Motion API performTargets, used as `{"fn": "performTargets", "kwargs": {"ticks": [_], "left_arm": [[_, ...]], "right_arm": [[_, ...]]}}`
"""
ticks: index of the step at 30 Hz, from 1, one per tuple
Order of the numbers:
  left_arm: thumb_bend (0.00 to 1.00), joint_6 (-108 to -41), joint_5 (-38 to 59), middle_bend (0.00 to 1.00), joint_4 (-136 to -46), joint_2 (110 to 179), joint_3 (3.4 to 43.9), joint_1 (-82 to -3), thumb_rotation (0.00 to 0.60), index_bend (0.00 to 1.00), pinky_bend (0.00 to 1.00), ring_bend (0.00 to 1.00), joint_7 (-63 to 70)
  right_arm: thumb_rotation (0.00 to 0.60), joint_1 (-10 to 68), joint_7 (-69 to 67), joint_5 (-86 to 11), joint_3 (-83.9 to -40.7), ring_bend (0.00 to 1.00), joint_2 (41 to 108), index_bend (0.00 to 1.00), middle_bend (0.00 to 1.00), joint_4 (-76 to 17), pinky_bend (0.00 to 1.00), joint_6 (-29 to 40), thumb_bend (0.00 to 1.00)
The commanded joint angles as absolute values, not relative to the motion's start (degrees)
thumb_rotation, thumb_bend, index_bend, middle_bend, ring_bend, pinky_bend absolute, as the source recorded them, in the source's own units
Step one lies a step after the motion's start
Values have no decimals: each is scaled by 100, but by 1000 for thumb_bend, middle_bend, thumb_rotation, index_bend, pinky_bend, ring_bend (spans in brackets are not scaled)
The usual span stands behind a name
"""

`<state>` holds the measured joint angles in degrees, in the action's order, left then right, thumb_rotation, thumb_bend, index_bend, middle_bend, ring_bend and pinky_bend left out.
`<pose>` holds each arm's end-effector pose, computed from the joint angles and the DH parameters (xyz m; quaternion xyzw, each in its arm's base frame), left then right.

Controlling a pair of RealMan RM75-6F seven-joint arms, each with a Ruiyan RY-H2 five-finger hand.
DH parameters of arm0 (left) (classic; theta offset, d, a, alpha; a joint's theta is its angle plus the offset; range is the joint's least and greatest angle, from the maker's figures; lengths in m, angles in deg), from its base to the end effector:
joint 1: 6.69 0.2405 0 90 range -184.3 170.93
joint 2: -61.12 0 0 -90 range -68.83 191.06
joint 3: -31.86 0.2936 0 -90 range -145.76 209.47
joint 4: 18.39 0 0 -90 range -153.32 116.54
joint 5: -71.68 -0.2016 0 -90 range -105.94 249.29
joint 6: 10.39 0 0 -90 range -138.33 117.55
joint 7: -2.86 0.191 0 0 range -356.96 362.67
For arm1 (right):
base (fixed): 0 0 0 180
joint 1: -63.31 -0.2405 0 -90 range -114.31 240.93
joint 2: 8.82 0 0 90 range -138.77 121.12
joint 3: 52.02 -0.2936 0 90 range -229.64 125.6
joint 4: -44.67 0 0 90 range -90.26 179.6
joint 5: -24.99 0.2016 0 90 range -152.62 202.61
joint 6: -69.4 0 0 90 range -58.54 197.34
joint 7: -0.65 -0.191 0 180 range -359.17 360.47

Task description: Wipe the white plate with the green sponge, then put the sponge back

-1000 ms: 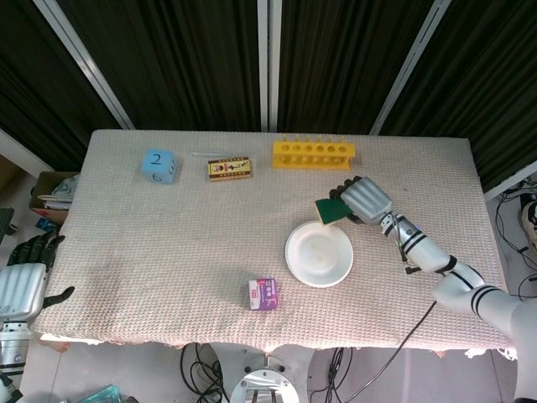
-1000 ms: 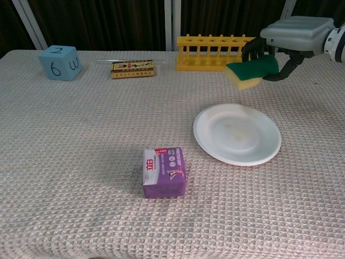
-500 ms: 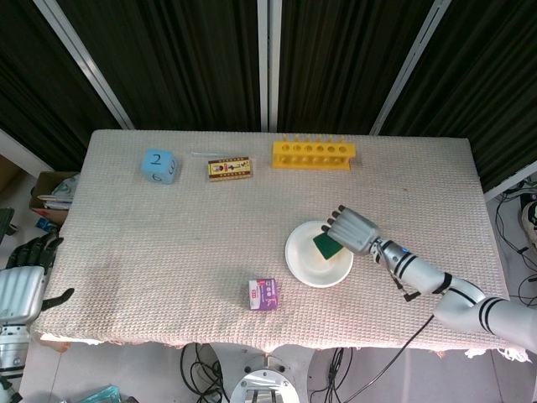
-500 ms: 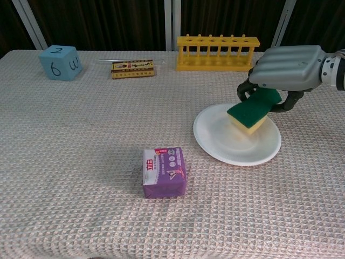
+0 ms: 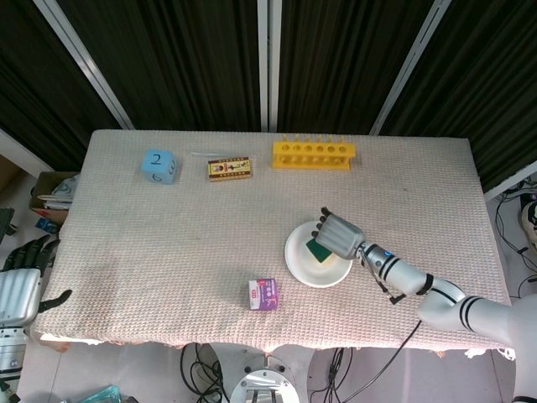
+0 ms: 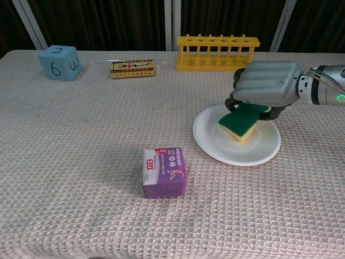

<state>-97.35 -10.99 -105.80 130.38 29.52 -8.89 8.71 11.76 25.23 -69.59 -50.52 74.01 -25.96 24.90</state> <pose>-0.3701 0.2120 0.1671 -0.5804 -0.3785 -0.3407 0.6354 -0.1715 -0.4169 -0.0332 0.9167 0.0133 0.1937 0.3493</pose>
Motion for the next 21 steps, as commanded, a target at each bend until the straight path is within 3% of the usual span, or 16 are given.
{"fn": "performTargets", "kwargs": {"ticks": [1,10,21], "left_arm": [[87,-9731,-1093,91,-10563,13052,2944,-887,600,148,151,101,840],[87,-9728,-1141,91,-10488,13079,2943,-893,600,148,152,101,776],[87,-9742,-1167,91,-10490,13104,2934,-896,600,148,151,101,805]], "right_arm": [[600,1173,2671,-7057,-5048,378,7460,551,473,-2616,198,2376,438],[600,1242,2969,-7324,-4919,380,7525,568,478,-2728,188,2102,437],[600,1405,3315,-7021,-5028,389,7624,586,477,-2170,190,2108,437]]}}
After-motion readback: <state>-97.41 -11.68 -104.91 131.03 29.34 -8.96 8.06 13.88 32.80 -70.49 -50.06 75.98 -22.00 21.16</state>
